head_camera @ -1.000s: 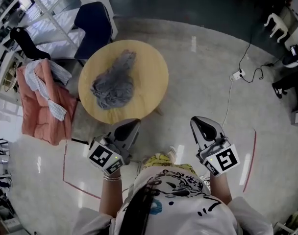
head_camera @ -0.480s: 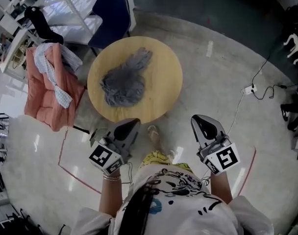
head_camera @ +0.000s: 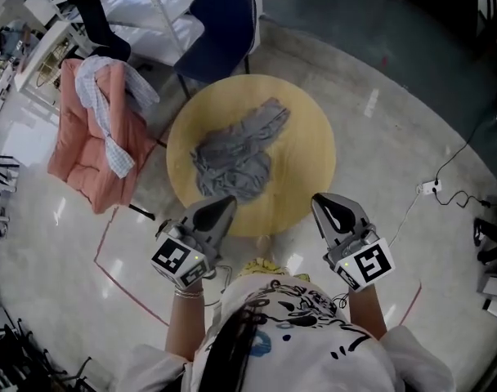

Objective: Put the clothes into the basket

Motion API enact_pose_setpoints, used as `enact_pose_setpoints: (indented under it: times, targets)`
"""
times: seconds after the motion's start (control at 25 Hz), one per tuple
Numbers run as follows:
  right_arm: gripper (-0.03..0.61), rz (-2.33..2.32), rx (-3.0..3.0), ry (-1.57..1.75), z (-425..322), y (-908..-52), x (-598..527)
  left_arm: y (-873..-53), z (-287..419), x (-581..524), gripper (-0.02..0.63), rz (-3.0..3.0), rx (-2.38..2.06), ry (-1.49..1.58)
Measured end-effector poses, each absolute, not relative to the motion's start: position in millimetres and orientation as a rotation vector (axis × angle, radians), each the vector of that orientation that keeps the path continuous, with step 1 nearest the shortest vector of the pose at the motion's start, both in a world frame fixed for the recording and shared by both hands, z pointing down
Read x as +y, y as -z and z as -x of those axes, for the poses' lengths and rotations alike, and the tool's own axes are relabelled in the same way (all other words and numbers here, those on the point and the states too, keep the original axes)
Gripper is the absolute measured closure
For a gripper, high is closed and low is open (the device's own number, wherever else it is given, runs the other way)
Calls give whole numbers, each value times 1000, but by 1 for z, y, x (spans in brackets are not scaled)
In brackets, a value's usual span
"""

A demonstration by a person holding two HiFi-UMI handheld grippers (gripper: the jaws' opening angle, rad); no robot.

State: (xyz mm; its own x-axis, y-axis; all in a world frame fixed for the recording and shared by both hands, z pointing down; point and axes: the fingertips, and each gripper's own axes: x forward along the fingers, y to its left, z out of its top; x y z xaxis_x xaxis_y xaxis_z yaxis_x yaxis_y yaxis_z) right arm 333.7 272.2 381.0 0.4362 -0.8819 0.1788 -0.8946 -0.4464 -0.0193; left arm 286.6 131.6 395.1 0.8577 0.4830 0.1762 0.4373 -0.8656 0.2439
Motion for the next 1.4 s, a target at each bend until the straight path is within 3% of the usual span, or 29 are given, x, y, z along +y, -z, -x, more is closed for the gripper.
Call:
enact_pose_setpoints:
  times: [0.88,0.92,0.96,1.0,1.4]
  targets:
    - [546,-2166,-1904,-660,-406,-469,88,-476,-348,-7,600,-2797,393,-503]
    - [529,-2140,-1923,-702,-406,-476,83,-479,-349,-10,600,-2798,383,-501]
    - [449,-2117,-1940,-743,-406,-483,78,-481,-350,-13,600,-2801,373,-496]
    - [417,-2097,-1947,-776,-408,-490,74,-485,-351,-17,600,-2803,362,-496]
    - [348,-1853,-1836,-980,-433,-597,66,-529,-351,-28,600,-2751,194,-563]
